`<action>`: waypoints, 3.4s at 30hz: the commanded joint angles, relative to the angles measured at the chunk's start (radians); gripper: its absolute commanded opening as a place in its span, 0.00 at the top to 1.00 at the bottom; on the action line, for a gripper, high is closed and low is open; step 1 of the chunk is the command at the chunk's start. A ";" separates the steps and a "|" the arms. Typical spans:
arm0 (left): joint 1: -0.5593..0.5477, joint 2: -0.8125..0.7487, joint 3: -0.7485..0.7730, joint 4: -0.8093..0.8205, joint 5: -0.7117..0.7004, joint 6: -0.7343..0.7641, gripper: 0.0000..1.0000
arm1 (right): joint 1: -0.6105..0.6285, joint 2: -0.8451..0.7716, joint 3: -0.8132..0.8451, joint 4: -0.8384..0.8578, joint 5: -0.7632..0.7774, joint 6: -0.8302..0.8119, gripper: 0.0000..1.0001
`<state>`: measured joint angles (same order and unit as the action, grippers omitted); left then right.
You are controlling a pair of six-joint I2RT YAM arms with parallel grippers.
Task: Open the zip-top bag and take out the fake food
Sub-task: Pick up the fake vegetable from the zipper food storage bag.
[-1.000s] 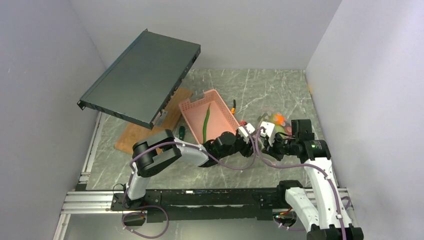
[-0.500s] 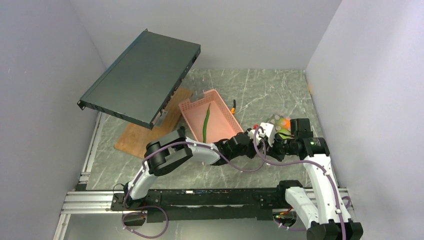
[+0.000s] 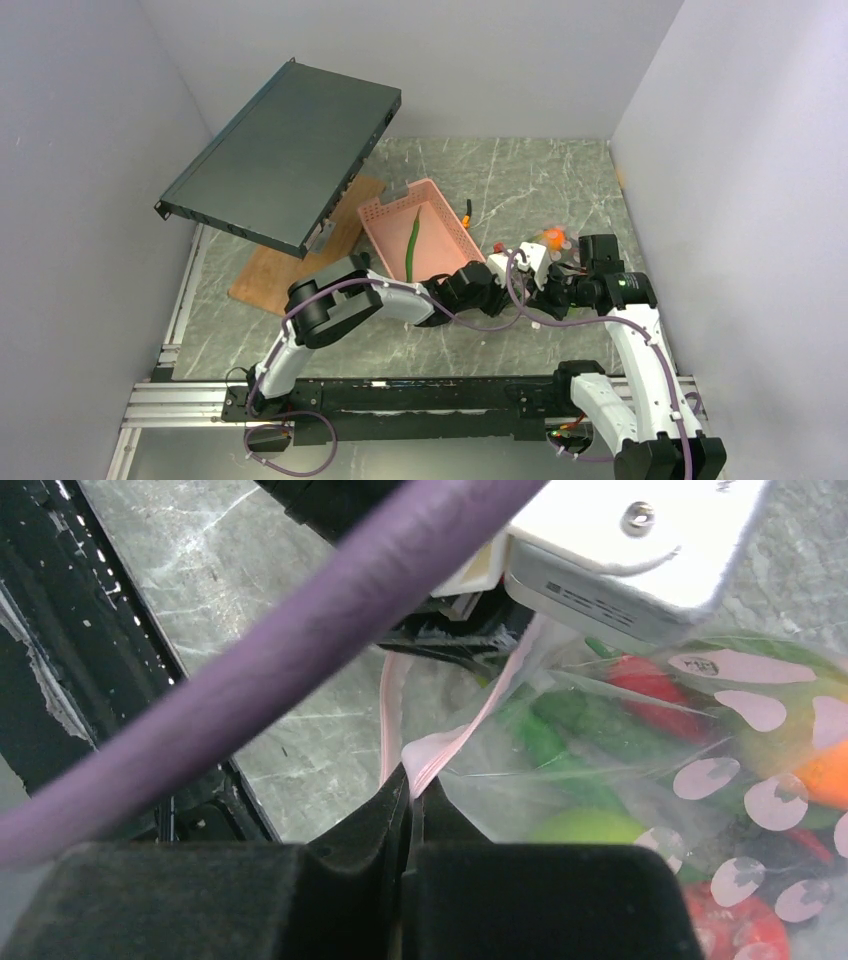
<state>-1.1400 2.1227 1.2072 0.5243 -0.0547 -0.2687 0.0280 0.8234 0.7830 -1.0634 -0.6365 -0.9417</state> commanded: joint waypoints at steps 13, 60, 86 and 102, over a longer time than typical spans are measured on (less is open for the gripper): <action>0.010 -0.009 -0.064 -0.103 0.066 -0.095 0.64 | 0.004 0.013 -0.019 0.032 -0.021 0.035 1.00; 0.025 -0.341 0.092 -0.648 0.232 -0.121 1.00 | 0.005 -0.011 -0.130 0.208 0.085 0.105 1.00; 0.024 -0.722 -0.142 -1.011 0.249 0.049 1.00 | -0.010 -0.066 -0.123 0.177 0.035 0.063 1.00; 0.017 -1.066 -0.287 -1.109 0.304 0.023 1.00 | -0.053 -0.121 -0.123 0.158 0.007 0.038 1.00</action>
<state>-1.1172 1.1637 0.9489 -0.5751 0.2058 -0.2314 -0.0193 0.7181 0.6510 -0.8932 -0.5892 -0.8806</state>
